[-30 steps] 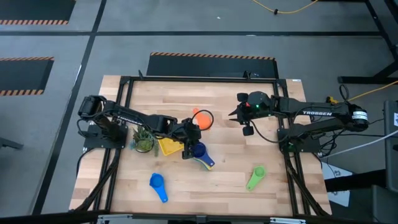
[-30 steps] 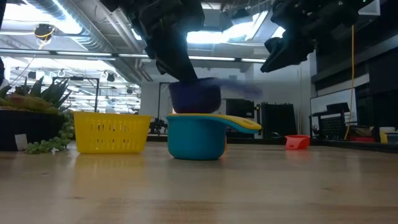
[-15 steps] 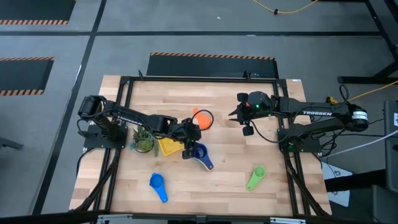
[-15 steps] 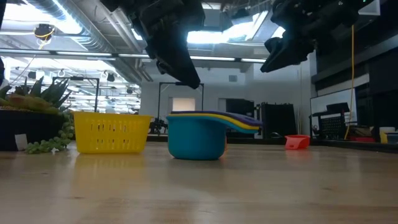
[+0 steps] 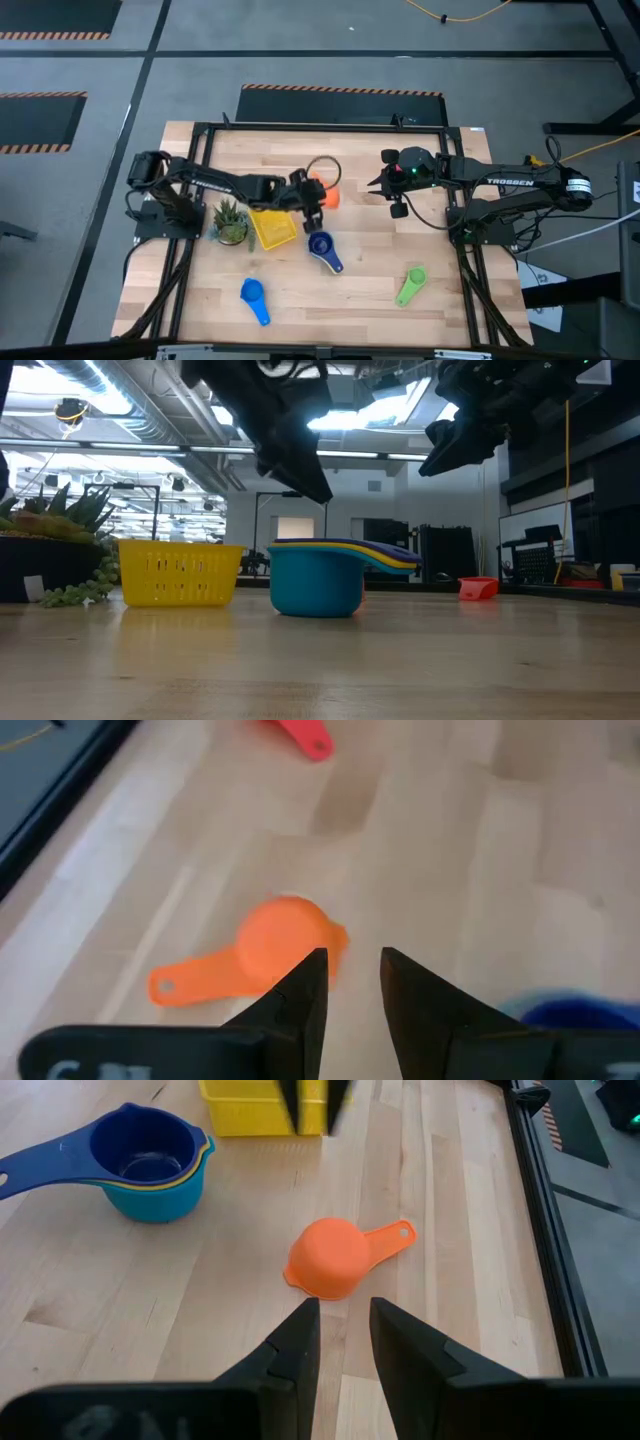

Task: Nest measuring cups in basket
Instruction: Stack the orange measuring cup on top of the dark blue measuring cup

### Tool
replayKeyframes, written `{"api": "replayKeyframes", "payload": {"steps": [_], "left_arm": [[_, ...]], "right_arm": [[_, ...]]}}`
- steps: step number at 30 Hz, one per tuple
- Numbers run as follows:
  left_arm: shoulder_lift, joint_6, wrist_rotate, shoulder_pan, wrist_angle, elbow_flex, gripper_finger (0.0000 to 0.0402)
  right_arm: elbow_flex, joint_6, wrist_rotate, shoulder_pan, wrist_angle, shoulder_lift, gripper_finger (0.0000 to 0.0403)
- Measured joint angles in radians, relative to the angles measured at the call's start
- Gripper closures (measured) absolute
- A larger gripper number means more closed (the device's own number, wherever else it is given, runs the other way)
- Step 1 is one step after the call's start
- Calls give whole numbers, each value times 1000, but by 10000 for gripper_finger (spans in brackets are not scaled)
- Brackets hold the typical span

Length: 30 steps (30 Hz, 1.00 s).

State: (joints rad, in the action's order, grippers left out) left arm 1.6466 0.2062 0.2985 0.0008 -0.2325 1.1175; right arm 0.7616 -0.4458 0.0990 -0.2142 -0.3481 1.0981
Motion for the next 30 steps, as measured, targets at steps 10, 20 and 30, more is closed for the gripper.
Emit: {"api": "replayKeyframes", "payload": {"steps": [10,20,30], "left_arm": [[0,2,-295,288,19,0,315],[29,71,-549,495,12,-2,318],[170,126,-598,537,26,-2,325]], "right_arm": [[0,0,0,0,0,0,307],[0,0,0,0,0,0,307],[0,0,0,0,0,0,307]]}}
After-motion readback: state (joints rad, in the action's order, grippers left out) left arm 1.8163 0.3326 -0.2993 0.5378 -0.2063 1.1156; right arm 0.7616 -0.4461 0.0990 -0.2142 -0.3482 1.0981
